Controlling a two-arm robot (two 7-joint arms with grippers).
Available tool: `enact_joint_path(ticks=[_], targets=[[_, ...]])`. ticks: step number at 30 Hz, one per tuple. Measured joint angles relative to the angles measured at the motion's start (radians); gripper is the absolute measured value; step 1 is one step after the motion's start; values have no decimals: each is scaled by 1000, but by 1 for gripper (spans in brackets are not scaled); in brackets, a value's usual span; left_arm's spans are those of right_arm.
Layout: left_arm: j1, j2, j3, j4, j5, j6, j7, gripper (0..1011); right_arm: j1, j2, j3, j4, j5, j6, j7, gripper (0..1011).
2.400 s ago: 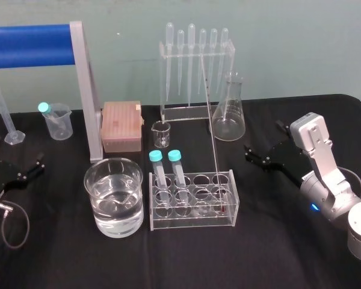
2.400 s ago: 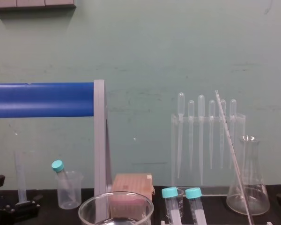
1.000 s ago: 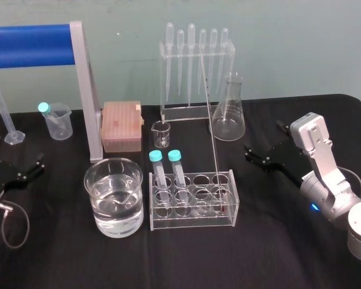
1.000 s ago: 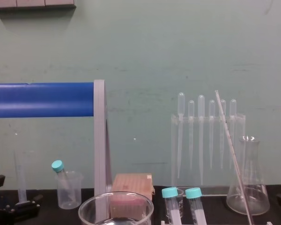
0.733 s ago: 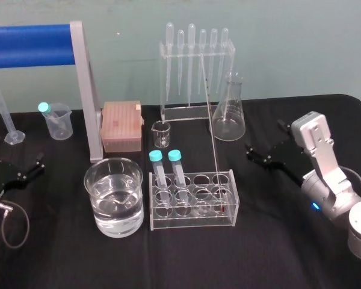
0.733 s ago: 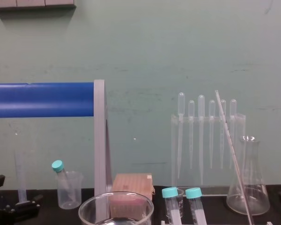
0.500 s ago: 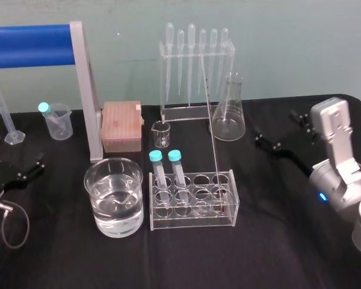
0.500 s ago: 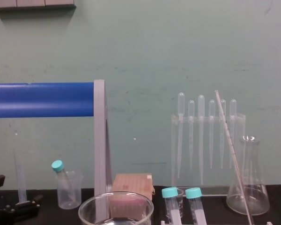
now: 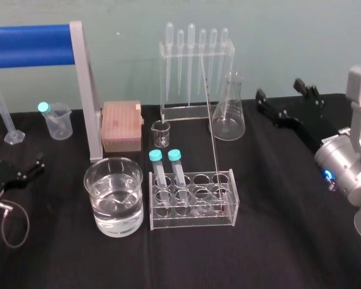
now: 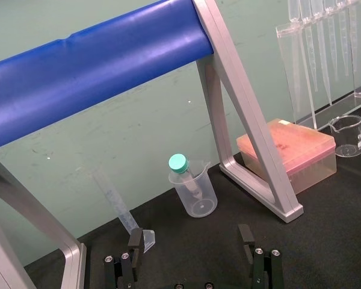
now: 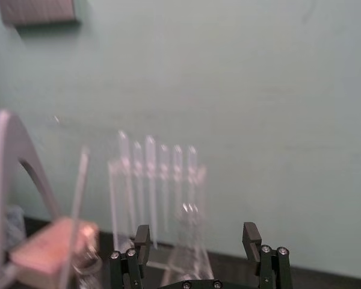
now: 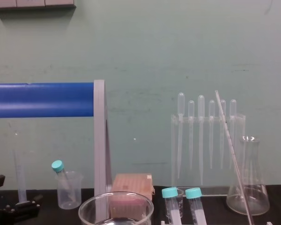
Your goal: Hold the thermometer with one hand and immerse one end into the beaker, then reinsert it into the test tube rack.
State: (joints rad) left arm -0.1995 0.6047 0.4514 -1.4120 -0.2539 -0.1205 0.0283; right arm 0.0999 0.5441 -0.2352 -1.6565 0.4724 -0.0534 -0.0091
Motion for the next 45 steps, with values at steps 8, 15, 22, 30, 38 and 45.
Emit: enact_joint_path(ticks=[8, 15, 22, 30, 38, 45], targets=[[0, 0, 0, 0, 0, 0, 0, 1008, -5, -33, 7, -58, 27, -22, 64, 1003], [0, 0, 0, 0, 0, 0, 0, 1008, 31, -73, -25, -34, 29, -7, 112, 1003], [0, 0, 0, 0, 0, 0, 0, 1008, 75, -131, -48, 17, 12, 9, 129, 1003], [0, 0, 0, 0, 0, 0, 0, 1008, 113, -186, -54, 66, 12, 23, 149, 1003], [0, 0, 0, 0, 0, 0, 0, 1008, 141, -230, -54, 108, 18, 51, 164, 1003], [0, 0, 0, 0, 0, 0, 0, 1008, 162, -268, -48, 143, 21, 79, 178, 1003]])
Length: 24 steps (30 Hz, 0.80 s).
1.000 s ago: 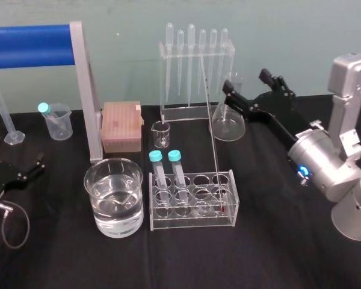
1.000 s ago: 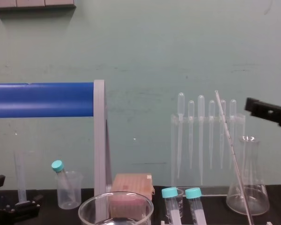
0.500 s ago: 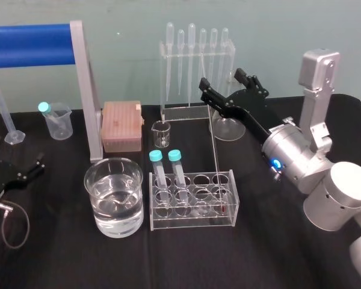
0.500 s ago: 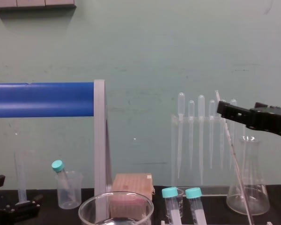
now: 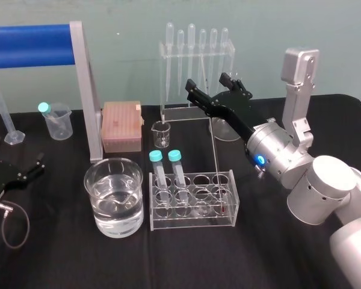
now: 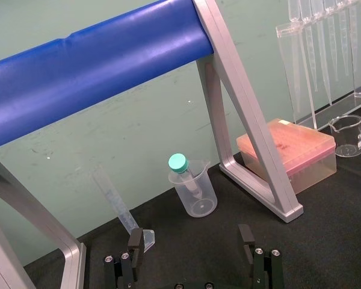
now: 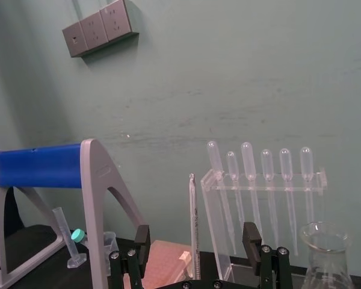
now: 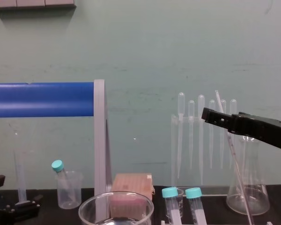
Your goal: Hold the thermometer with one hand and immerse one end into the beaker, then reinsert it into the test tube rack.
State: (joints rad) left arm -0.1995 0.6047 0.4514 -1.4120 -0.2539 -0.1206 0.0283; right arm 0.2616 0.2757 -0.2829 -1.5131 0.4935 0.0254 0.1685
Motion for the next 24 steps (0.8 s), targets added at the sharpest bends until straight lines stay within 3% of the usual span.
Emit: enact_joint_path(ticks=[24], targets=[[0, 0, 0, 0, 0, 0, 0, 1008, 19, -60, 44, 47, -13, 53, 25, 1003]])
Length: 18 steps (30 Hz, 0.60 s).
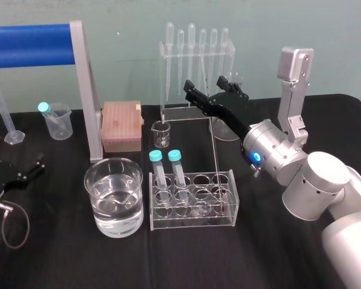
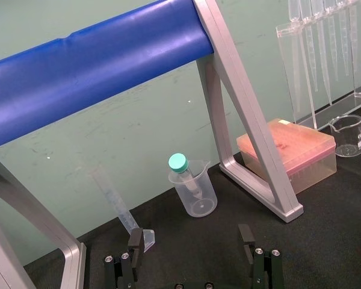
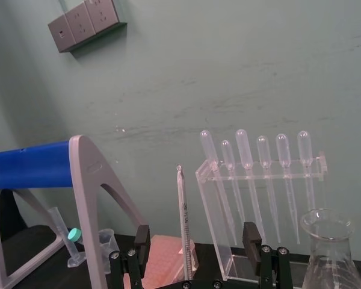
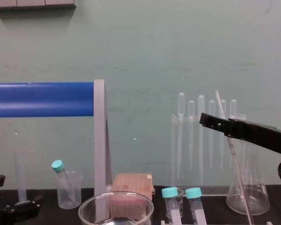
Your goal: Hold the thermometer with one hand and immerse one end into the beaker, then reinsert it into the test tube rack.
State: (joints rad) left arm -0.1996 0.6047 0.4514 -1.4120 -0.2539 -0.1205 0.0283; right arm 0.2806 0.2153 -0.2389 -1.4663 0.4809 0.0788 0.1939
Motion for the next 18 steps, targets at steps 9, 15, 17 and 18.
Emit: enact_joint_path(ticks=[9, 15, 17, 18], targets=[[0, 0, 0, 0, 0, 0, 0, 1008, -7, -5, 5, -9, -8, 15, -2, 1003], [0, 0, 0, 0, 0, 0, 0, 1008, -14, -4, 8, -18, -14, 24, -2, 1003], [0, 0, 0, 0, 0, 0, 0, 1008, -16, -4, 9, -20, -15, 27, -2, 1003], [0, 0, 0, 0, 0, 0, 0, 1008, -17, -4, 9, -22, -15, 28, -2, 1003]])
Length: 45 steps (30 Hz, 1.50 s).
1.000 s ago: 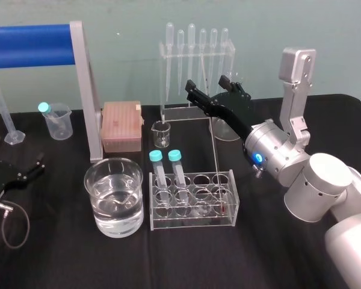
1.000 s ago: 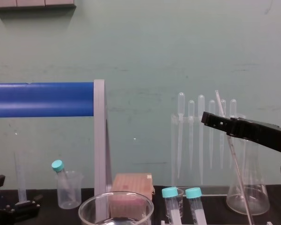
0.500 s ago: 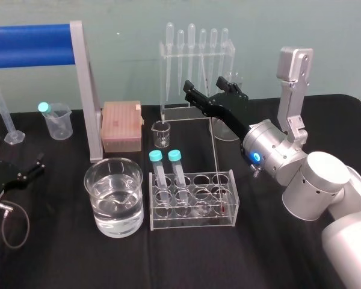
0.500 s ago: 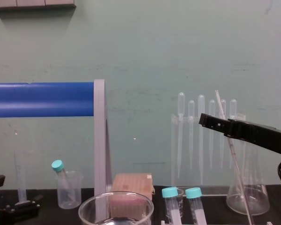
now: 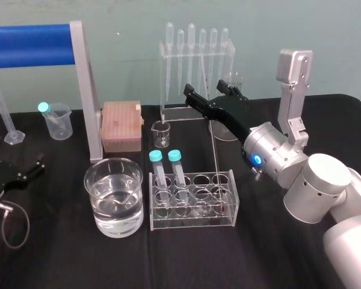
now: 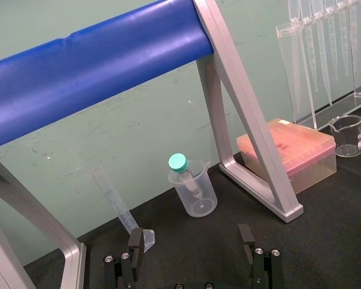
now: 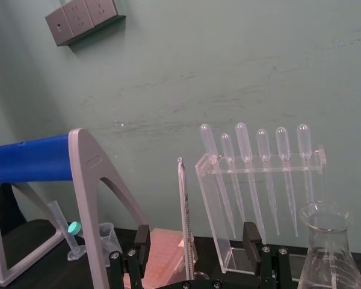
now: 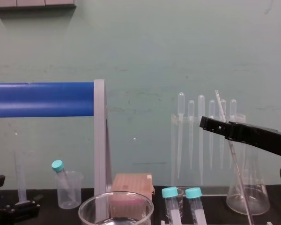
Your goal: Hold the thermometer with one hand and immerse one end into the beaker, then reinsert it into the test tube rack.
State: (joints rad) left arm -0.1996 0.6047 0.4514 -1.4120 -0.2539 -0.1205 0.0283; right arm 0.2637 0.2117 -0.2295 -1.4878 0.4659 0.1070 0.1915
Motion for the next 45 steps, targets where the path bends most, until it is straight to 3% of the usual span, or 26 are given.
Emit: enact_joint_path(ticks=[28, 39, 45], targets=[[0, 0, 0, 0, 0, 0, 0, 1008, -1, 3, -1, -3, -2, 3, 6, 996], [0, 0, 0, 0, 0, 0, 0, 1008, -1, 3, -1, -3, -1, 2, 5, 739], [0, 0, 0, 0, 0, 0, 0, 1008, -1, 3, -1, -3, -1, 2, 5, 520]])
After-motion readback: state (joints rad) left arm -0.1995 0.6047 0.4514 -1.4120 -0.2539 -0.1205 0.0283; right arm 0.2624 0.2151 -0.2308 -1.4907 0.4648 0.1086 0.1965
